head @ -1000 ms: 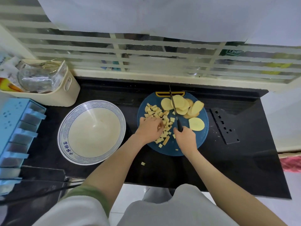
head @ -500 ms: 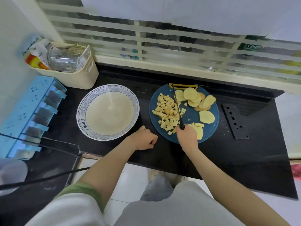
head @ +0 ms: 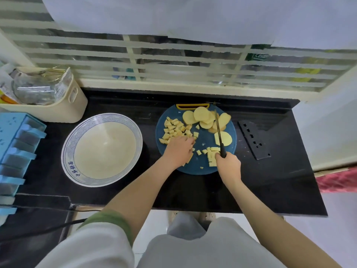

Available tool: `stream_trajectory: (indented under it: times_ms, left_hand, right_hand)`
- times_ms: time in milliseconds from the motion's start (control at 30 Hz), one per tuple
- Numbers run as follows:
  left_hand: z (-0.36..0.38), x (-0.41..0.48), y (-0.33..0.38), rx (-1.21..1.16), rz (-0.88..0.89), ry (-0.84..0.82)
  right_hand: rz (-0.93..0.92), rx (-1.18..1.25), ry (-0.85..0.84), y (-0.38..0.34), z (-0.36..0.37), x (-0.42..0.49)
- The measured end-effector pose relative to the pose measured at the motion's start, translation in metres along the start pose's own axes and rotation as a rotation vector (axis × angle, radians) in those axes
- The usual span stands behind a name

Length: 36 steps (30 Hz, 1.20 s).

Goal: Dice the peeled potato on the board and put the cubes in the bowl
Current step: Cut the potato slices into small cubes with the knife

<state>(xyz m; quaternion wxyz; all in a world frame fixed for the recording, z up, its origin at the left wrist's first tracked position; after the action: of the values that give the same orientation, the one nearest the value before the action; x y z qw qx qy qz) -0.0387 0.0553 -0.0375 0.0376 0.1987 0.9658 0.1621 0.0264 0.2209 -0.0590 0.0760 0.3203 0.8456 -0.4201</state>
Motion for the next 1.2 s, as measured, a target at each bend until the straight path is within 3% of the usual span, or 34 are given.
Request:
stream_trajectory:
  times_ms: [100,200,533,800,900,1000,1200]
  left_hand:
    - [0.015,0.006,-0.005,0.144,-0.096,-0.065]
    - [0.029,0.002,0.000,0.333,-0.035,-0.132]
    - [0.044,-0.010,0.027,0.400,0.205,-0.147]
    - [0.033,0.000,0.027,0.436,0.152,-0.154]
    - [0.026,0.007,0.030,0.436,0.168,-0.085]
    - [0.034,0.010,0.028,0.402,0.169,-0.138]
    - [0.020,0.016,0.025,0.513,0.025,-0.078]
  right_hand:
    - [0.050,0.024,0.035,0.016,-0.013,0.006]
    - [0.059,0.021,0.045,0.023,-0.018,0.009]
    - [0.042,0.016,-0.017,0.010,0.004,0.009]
    - [0.037,-0.014,-0.011,0.010,-0.003,0.013]
    - [0.045,-0.014,0.003,0.015,-0.011,0.016]
    - [0.054,-0.009,0.024,0.019,-0.017,0.018]
    - [0.095,0.069,0.022,0.027,-0.020,0.016]
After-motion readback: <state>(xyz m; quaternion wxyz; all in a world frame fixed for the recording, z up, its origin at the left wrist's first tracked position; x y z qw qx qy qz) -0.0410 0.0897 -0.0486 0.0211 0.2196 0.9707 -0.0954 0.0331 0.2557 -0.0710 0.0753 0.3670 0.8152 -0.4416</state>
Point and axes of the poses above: each hand's wrist, its own x-axis towards the middle knuckle, its own z-axis out of the palm, y = z × x, the point moved 10 cm from there along x, towards the middle knuckle, and after that the axes turned 5 degrees about y, right-handed, at the moved point
